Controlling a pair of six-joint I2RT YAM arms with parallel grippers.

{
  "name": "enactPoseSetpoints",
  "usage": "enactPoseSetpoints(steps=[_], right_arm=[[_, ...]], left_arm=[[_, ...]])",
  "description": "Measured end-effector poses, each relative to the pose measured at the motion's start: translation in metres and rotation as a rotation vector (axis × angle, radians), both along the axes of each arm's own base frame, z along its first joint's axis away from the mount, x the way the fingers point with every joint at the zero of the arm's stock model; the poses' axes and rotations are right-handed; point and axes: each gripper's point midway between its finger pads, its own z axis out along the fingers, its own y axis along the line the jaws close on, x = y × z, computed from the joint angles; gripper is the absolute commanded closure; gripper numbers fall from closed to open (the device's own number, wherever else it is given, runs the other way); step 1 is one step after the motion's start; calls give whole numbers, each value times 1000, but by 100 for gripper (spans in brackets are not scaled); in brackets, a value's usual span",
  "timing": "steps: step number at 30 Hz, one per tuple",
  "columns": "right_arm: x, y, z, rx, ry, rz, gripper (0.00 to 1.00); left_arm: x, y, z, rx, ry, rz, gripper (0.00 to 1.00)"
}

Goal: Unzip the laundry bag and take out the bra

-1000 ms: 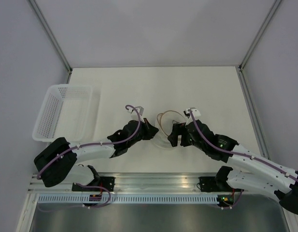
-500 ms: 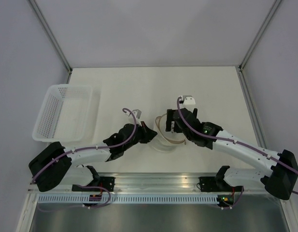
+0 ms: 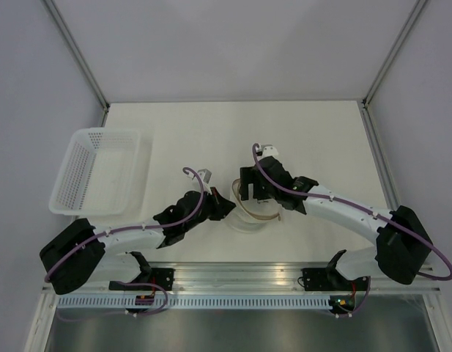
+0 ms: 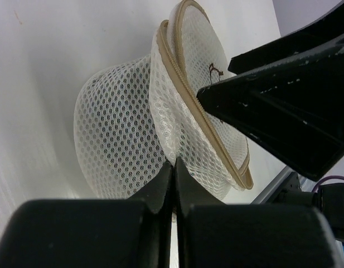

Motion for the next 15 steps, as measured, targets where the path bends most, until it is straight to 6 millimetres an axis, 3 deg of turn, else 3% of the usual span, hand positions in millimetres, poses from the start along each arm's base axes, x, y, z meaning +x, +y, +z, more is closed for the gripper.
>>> enactPoseSetpoints(steps=[7,15], right_arm=[[-6,16,1,43,17,86,2],[-8,19,-27,-88,82,79,2]], left_arm=[[1,-1,2,-8,-6,0,98],[1,-2,2,-9,-6,0,98]])
